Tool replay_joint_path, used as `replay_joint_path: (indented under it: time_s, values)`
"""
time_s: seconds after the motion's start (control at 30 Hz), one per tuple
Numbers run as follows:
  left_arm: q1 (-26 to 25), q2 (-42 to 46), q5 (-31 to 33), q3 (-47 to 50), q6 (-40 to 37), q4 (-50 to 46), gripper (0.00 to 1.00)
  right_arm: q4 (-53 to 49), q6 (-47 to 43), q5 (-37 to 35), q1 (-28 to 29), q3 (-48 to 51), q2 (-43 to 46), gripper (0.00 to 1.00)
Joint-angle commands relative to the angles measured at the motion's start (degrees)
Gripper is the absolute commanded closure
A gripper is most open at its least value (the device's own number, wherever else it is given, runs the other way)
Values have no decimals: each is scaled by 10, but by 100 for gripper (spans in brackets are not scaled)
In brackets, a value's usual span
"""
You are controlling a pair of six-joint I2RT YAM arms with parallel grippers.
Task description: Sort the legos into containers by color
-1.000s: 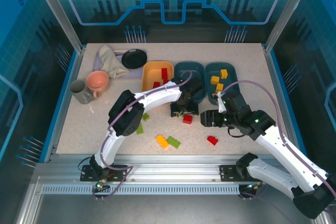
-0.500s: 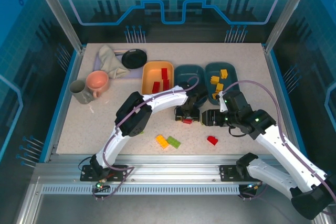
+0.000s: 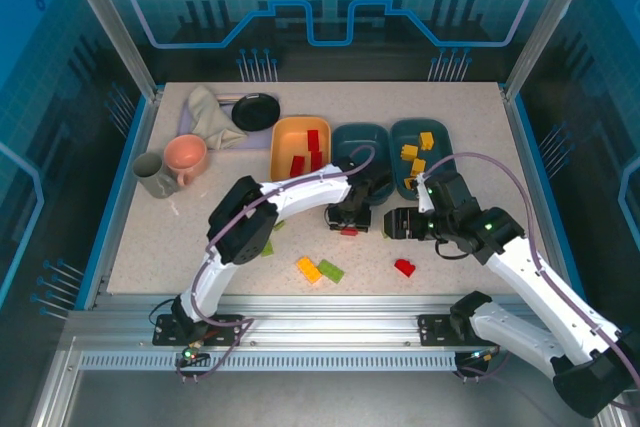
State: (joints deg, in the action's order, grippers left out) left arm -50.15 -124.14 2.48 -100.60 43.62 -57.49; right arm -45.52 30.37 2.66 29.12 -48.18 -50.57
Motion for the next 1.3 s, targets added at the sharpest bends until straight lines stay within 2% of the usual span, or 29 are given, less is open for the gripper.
replay_joint_path:
  time_s: [0.0, 0.13, 0.33, 0.47, 0.6, 0.7, 0.83, 1.03, 1.1, 1.27]
  values:
    - [-1, 89, 36, 7, 16, -25, 59, 14, -12, 16, -8, -4, -9, 25]
    - [26, 140, 61, 6, 19, -49, 58, 31, -16, 31, -7, -6, -31, 25]
    - [179, 157, 61, -9, -26, -27, 59, 83, -20, 72, -4, -17, -79, 25]
    - [257, 74, 70, -99, -62, -17, 59, 90, -30, 76, -2, -46, -128, 26]
    - [299, -37, 72, -228, -70, -24, 58, 85, -33, 66, -4, -62, -171, 26]
    - [315, -126, 77, -336, -71, -55, 58, 65, -25, 47, -7, -71, -204, 26]
    - [323, -196, 59, -410, -65, -70, 57, 39, -26, 12, -11, -71, -244, 25]
    - [323, -210, 43, -384, -56, -57, 53, 32, -44, -28, -10, -79, -328, 24]
    - [323, -207, 33, -374, -54, -47, 44, 34, -43, -43, -10, -83, -349, 24]
    - [319, -199, 6, -379, -57, -50, 33, 38, -45, -59, -12, -81, -383, 24]
